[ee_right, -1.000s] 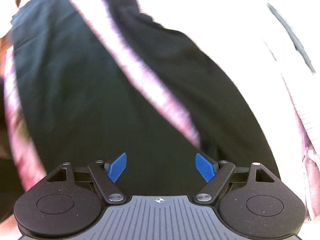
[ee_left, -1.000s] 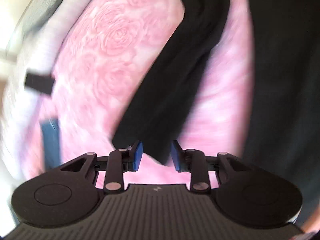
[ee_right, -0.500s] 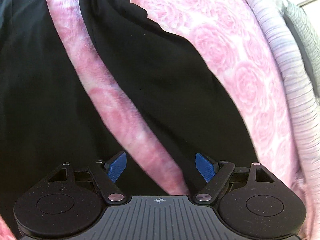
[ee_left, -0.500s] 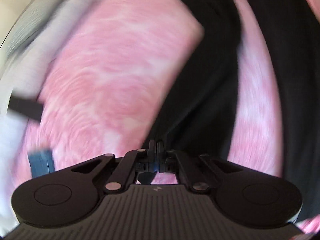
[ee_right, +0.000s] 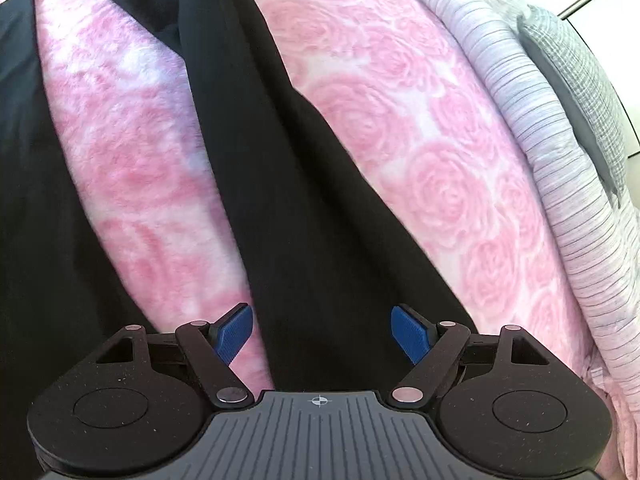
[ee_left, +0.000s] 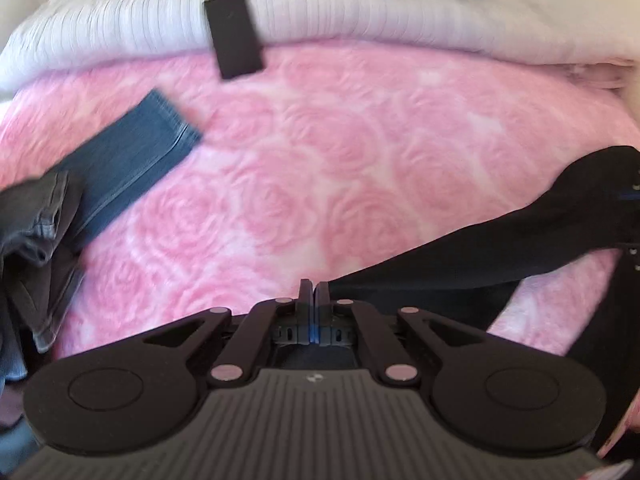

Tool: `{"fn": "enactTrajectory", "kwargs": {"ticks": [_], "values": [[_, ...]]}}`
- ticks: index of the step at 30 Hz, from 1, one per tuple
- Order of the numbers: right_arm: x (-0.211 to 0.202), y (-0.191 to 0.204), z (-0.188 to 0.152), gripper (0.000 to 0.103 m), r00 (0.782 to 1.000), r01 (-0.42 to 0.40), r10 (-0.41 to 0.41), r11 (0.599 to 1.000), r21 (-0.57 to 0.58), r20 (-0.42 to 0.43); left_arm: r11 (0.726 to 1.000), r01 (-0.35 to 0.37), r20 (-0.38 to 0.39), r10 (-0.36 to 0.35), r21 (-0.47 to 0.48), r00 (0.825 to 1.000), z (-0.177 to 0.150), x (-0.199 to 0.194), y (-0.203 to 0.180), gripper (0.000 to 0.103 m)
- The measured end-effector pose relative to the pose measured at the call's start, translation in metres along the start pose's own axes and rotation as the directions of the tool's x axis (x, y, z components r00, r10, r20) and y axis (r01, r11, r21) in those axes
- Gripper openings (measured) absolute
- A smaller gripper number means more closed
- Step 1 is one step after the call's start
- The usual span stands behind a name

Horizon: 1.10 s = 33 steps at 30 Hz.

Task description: Fold clothes

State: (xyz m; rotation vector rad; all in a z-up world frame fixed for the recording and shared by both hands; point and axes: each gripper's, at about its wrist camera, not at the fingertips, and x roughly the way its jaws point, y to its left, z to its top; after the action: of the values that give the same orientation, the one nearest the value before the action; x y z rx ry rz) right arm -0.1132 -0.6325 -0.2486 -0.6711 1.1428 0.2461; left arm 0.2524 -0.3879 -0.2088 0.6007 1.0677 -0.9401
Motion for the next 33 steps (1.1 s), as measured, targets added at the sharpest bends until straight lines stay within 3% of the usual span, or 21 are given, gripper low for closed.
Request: {"fn": "enactTrajectory", "kwargs": {"ticks": [3, 5, 9, 11, 12, 13, 14, 18, 21, 23, 24, 25, 26, 27, 28, 31, 32, 33], "values": [[-0.003, -0.013, -0.002, 0.08, 1.0, 0.001, -0.001, 1.0, 0.022, 0.005, 0.989, -0.018, -0.109, 0.034, 0.145, 0.993, -0.005, 0.019, -0.016, 0.0], [-0.001, -0.017, -0.001, 0.08, 1.0, 0.005, -0.005, 0.999, 0.045, -0.001, 0.976, -0.086, -0.118, 0.112, 0.202, 0.987, -0.022, 0.022, -0.022, 0.002], [0.0, -0.015, 0.002, 0.08, 1.0, -0.024, 0.023, 0.996, 0.083, 0.007, 0.951, -0.221, -0.047, 0.236, 0.218, 0.97, -0.051, 0.015, -0.019, 0.014], [-0.001, -0.007, 0.009, 0.08, 0.998, -0.065, 0.063, 0.993, 0.096, 0.024, 0.933, -0.222, 0.004, 0.23, 0.283, 0.973, -0.065, 0.004, -0.03, 0.019], [0.003, 0.001, 0.015, 0.08, 0.996, -0.089, 0.087, 0.992, 0.09, 0.033, 0.912, -0.226, 0.024, 0.232, 0.342, 0.972, -0.072, 0.002, -0.039, 0.021], [0.006, 0.01, 0.021, 0.08, 0.994, -0.108, 0.105, 0.991, 0.076, 0.039, 0.88, -0.234, 0.042, 0.238, 0.412, 0.97, -0.079, 0.002, -0.049, 0.025], [0.007, 0.019, 0.026, 0.08, 0.992, -0.124, 0.121, 0.991, 0.059, 0.043, 0.83, -0.246, 0.062, 0.249, 0.5, 0.967, -0.084, 0.003, -0.061, 0.031], [0.017, 0.048, 0.049, 0.08, 0.985, -0.163, 0.163, 0.987, -0.009, 0.052, 0.59, -0.289, 0.135, 0.291, 0.754, 0.947, -0.108, 0.037, -0.084, 0.034], [0.026, 0.063, 0.06, 0.079, 0.984, -0.163, 0.167, 0.985, -0.063, 0.056, 0.481, -0.305, 0.17, 0.303, 0.822, 0.937, -0.115, 0.065, -0.081, 0.034], [0.035, 0.069, 0.065, 0.079, 0.985, -0.163, 0.168, 0.983, -0.085, 0.045, 0.441, -0.287, 0.161, 0.301, 0.85, 0.94, -0.116, 0.082, -0.072, 0.033], [0.038, 0.071, 0.067, 0.079, 0.985, -0.162, 0.166, 0.982, -0.094, 0.037, 0.431, -0.261, 0.14, 0.293, 0.864, 0.946, -0.117, 0.09, -0.067, 0.03], [0.042, 0.072, 0.068, 0.079, 0.986, -0.161, 0.164, 0.982, -0.102, 0.03, 0.417, -0.235, 0.122, 0.279, 0.878, 0.953, -0.118, 0.095, -0.064, 0.013], [0.045, 0.074, 0.069, 0.079, 0.986, -0.159, 0.162, 0.981, -0.111, 0.023, 0.406, -0.211, 0.106, 0.266, 0.889, 0.958, -0.119, 0.099, -0.062, 0.007], [0.048, 0.075, 0.071, 0.079, 0.987, -0.157, 0.16, 0.98, -0.119, 0.016, 0.405, -0.196, 0.096, 0.254, 0.893, 0.962, -0.119, 0.099, -0.06, 0.006], [0.051, 0.075, 0.072, 0.079, 0.987, -0.159, 0.161, 0.98, -0.12, 0.009, 0.422, -0.188, 0.087, 0.247, 0.887, 0.965, -0.116, 0.098, -0.058, 0.001], [0.056, 0.071, 0.075, 0.041, 0.986, -0.165, 0.165, 0.981, -0.106, -0.012, 0.5, -0.196, 0.09, 0.228, 0.844, 0.97, -0.102, 0.084, -0.051, 0.0], [0.055, 0.068, 0.077, 0.018, 0.988, -0.152, 0.151, 0.983, -0.099, -0.02, 0.52, -0.197, 0.094, 0.218, 0.831, 0.971, -0.096, 0.077, -0.048, 0.0], [0.051, 0.063, 0.08, 0.01, 0.991, -0.137, 0.135, 0.986, -0.092, -0.021, 0.529, -0.203, 0.104, 0.211, 0.824, 0.972, -0.09, 0.069, -0.046, 0.0]]}}
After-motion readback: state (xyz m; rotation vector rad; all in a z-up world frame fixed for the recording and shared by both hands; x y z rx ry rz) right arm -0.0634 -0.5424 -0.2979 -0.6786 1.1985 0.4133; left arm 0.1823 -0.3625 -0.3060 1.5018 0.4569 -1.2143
